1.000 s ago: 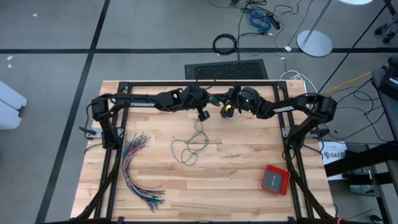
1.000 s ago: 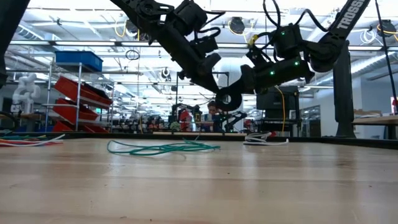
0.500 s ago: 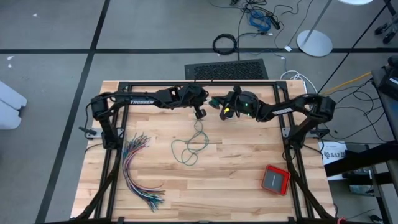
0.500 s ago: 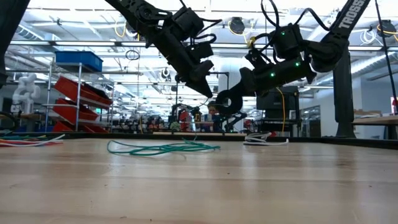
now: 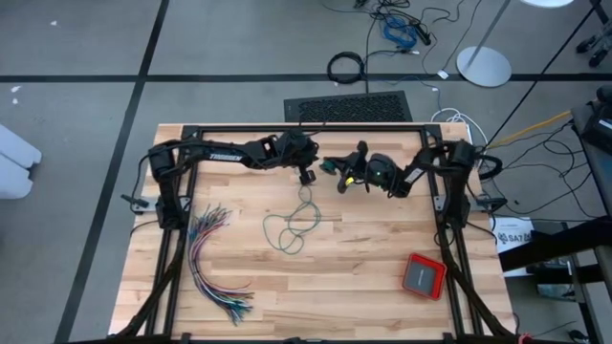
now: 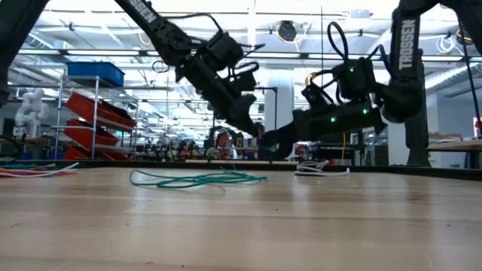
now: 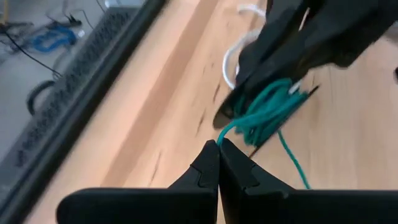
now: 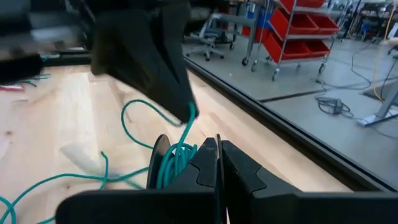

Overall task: Coil cords
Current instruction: Coil the green wire onto the spool

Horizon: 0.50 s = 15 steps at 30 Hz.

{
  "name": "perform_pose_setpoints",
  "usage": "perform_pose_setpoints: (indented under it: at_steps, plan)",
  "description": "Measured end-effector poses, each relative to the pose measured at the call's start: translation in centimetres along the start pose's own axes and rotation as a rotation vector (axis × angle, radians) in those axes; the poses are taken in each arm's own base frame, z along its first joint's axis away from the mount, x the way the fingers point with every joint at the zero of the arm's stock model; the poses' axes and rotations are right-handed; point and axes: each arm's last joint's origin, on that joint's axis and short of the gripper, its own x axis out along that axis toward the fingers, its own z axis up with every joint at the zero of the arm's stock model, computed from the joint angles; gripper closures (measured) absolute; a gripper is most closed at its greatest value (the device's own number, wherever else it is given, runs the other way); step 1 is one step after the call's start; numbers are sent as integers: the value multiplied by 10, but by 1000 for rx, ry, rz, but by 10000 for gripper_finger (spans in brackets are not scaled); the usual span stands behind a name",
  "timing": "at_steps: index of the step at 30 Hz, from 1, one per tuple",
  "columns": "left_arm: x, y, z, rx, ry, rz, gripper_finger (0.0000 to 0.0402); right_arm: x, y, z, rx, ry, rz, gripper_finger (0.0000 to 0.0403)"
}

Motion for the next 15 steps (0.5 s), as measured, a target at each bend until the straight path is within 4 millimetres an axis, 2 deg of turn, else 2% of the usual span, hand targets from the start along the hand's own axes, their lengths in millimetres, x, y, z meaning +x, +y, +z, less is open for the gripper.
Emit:
perform_pose_setpoints:
  at_steps: [5,15]
  plan:
    - [11,-1,-13,-6,26,-33,401,2,3,-9,1,-36,5,403]
    - [15,-1,-12,30,1,-41,401,2,3,-17,3,2,4,403]
